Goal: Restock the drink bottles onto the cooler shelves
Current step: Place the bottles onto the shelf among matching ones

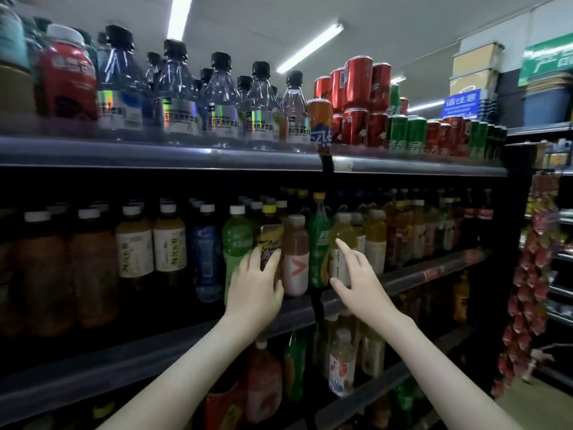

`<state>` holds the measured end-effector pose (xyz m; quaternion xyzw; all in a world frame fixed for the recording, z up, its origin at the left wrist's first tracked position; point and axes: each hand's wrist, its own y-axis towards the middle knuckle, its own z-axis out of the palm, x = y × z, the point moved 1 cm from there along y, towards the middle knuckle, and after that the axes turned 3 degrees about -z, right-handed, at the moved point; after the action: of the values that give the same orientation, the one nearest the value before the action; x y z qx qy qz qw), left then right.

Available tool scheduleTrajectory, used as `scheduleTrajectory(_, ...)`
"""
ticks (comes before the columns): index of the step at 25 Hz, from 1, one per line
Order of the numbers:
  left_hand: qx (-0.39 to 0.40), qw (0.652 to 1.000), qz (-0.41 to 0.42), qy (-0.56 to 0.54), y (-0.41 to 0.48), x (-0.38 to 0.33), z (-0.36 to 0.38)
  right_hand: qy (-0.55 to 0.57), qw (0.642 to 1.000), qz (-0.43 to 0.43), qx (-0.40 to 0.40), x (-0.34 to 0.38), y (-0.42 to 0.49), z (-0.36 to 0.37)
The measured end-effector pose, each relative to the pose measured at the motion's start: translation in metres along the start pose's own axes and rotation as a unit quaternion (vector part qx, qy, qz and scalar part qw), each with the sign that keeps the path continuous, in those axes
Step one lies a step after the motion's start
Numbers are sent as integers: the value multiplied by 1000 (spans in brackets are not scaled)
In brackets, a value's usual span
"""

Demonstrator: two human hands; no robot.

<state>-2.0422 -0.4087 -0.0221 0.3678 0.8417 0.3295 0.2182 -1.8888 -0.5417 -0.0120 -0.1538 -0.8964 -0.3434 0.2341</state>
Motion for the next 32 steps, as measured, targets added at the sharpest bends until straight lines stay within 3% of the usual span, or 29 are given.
scheduleTrajectory(4,-98,992,-14,74,33,-16,42,-70,996,-53,10,-39,68,10)
scheduleTrajectory(8,-136,979,-37,145,61,-34,62,-203,968,-143,-24,-61,120,14)
scheduleTrajectory(13,-150,968,-84,184,81,-42,73,-224,958,-178,-27,-66,161,23)
scheduleTrajectory(18,-121,969,-81,201,84,-42,81,-174,960,-213,-54,-72,174,29)
scheduleTrajectory(23,-124,976,-38,173,71,-50,83,0,947,-311,-85,-83,145,19)
scheduleTrajectory(28,-71,992,32,98,38,-84,103,-38,915,-383,-122,-97,112,7)
scheduleTrajectory(32,-101,994,44,-7,5,-95,107,-9,900,-397,-179,-100,73,-4)
